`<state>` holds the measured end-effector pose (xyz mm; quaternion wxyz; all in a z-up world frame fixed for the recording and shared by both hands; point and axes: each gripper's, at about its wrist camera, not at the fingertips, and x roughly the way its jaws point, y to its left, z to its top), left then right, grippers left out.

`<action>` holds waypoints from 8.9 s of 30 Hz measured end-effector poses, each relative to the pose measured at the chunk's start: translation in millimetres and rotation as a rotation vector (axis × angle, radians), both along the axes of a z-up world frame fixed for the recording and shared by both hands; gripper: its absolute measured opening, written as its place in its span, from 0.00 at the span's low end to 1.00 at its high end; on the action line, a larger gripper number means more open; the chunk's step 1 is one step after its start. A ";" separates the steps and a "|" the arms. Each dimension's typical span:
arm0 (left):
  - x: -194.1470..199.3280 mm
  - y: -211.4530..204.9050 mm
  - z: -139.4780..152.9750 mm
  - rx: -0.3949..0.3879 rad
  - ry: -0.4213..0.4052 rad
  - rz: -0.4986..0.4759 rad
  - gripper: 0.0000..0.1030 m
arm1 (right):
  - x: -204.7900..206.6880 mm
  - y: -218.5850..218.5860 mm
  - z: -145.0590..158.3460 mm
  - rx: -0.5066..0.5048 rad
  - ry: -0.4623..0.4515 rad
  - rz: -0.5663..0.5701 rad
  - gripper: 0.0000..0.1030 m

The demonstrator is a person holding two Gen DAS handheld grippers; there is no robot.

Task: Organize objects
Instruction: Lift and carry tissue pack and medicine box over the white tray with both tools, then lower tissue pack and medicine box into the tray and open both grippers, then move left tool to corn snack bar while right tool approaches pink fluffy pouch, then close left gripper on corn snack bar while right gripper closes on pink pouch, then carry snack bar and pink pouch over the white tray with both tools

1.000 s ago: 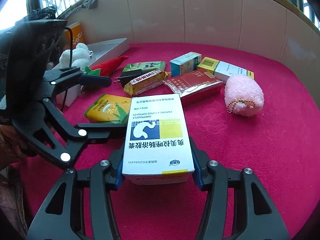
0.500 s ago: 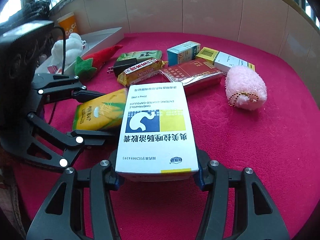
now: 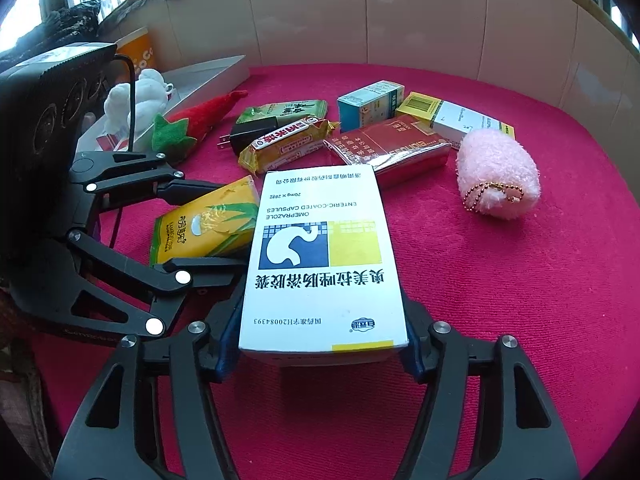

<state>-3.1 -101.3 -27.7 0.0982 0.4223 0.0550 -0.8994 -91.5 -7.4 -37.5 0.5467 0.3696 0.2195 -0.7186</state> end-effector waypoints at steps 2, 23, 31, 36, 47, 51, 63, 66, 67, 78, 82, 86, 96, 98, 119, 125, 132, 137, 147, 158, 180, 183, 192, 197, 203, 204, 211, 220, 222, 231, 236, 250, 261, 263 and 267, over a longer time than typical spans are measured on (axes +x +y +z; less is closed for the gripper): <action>-0.8 -3.2 -0.2 0.002 0.000 0.018 0.55 | -0.4 -1.8 0.1 0.001 0.000 -0.005 0.63; 7.2 13.3 9.8 -0.241 0.029 0.136 0.47 | 1.5 -17.1 1.1 0.027 0.099 -0.131 0.50; 23.1 4.4 20.6 -0.221 0.106 0.213 0.47 | -3.2 -11.7 4.6 -0.009 0.098 -0.192 0.50; 35.5 0.4 26.7 -0.201 0.163 0.258 0.47 | 3.1 -10.1 9.7 -0.029 0.148 -0.202 0.50; 65.2 -11.5 36.0 -0.162 0.254 0.362 0.47 | 19.6 -9.5 15.1 -0.015 0.267 -0.224 0.50; 79.4 -18.6 38.7 -0.170 0.259 0.406 0.47 | 25.7 -13.2 19.3 -0.020 0.257 -0.233 0.50; 126.4 -36.9 64.6 -0.146 0.363 0.516 0.47 | 63.3 -35.7 44.1 -0.052 0.322 -0.184 0.50; 140.3 -42.9 68.8 -0.151 0.382 0.551 0.47 | 74.1 -40.8 50.5 -0.060 0.354 -0.167 0.50; 144.9 -45.4 69.4 -0.153 0.387 0.564 0.47 | 78.1 -42.6 52.2 -0.060 0.370 -0.163 0.50; 189.9 -74.6 75.9 -0.141 0.432 0.692 0.47 | 109.4 -69.5 66.0 -0.044 0.510 -0.106 0.49; 206.4 -87.0 76.0 -0.134 0.442 0.736 0.47 | 121.4 -83.6 72.5 -0.054 0.532 -0.072 0.50; 219.9 -96.6 76.0 -0.139 0.446 0.772 0.47 | 133.8 -98.2 77.0 -0.065 0.545 -0.031 0.49; 245.9 -132.0 78.5 -0.161 0.410 0.850 0.47 | 151.6 -132.4 82.4 -0.088 0.506 0.047 0.50; 247.3 -141.1 78.7 -0.152 0.395 0.857 0.47 | 152.3 -141.4 83.7 -0.095 0.456 0.059 0.50; 239.1 -213.4 83.4 -0.068 0.322 0.919 0.48 | 168.0 -275.0 111.1 -0.218 0.203 0.163 0.50; 236.3 -212.8 70.5 -0.017 0.298 0.884 0.69 | 156.1 -312.7 102.4 -0.199 0.119 0.151 0.50; 242.9 -194.9 79.7 -0.056 0.394 0.915 1.00 | 157.7 -295.7 111.8 -0.266 0.123 0.135 0.84; 234.7 -168.8 91.6 -0.106 0.414 0.876 1.00 | 139.7 -253.7 125.4 -0.338 0.050 0.079 1.00; 161.1 -110.5 87.9 -0.061 0.369 0.610 1.00 | 61.9 -111.7 126.6 -0.422 0.026 -0.151 1.00; 57.1 -55.6 48.2 -0.025 0.154 0.388 1.00 | -73.5 19.7 63.8 -0.293 0.009 -0.641 1.00; -51.9 -57.0 -0.7 0.090 -0.020 0.286 0.90 | -121.5 -54.0 1.7 0.036 0.054 -0.430 0.63; -57.5 -59.5 1.5 0.040 -0.027 0.290 0.61 | -121.2 -53.9 2.0 0.035 0.059 -0.423 0.59; -55.1 -53.3 3.4 -0.018 -0.015 0.265 0.28 | -116.3 -55.1 3.3 0.034 0.062 -0.416 0.54; -53.5 -41.3 4.8 -0.066 -0.005 0.205 0.18 | -113.7 -53.3 2.7 0.027 0.062 -0.409 0.52; -41.8 -36.5 13.0 -0.062 0.055 0.213 0.18 | -113.3 -51.1 3.0 0.017 0.059 -0.419 0.51; -38.6 -34.5 16.2 -0.077 0.073 0.219 0.18 | -113.4 -50.8 3.1 0.011 0.055 -0.422 0.51; -28.3 -28.0 25.9 -0.119 0.141 0.270 0.18 | -108.6 -37.9 12.8 -0.060 0.086 -0.474 0.51; 5.5 -22.6 38.3 -0.161 0.238 0.344 0.18 | -77.5 -13.1 35.8 -0.218 0.220 -0.540 0.51; 11.0 -22.6 40.3 -0.159 0.249 0.355 0.18 | -69.0 -12.5 35.7 -0.221 0.214 -0.528 0.51; 25.8 -9.0 44.3 -0.219 0.291 0.376 0.18 | -32.6 -8.8 43.0 -0.272 0.283 -0.492 0.51; 31.4 -9.3 46.5 -0.208 0.313 0.392 0.18 | -24.8 -11.6 41.8 -0.267 0.287 -0.483 0.51; 68.0 -47.5 87.9 -0.276 0.425 0.446 0.18 | -5.9 -24.8 37.7 -0.232 0.237 -0.432 0.51; 112.3 -89.3 90.5 -0.260 0.492 0.526 0.18 | 33.6 -53.3 60.4 -0.259 0.290 -0.362 0.51; 117.6 -91.8 91.0 -0.256 0.498 0.532 0.18 | 39.5 -58.9 67.9 -0.269 0.306 -0.348 0.51; 128.8 -97.4 94.6 -0.250 0.518 0.548 0.18 | 52.5 -70.9 80.6 -0.295 0.308 -0.325 0.51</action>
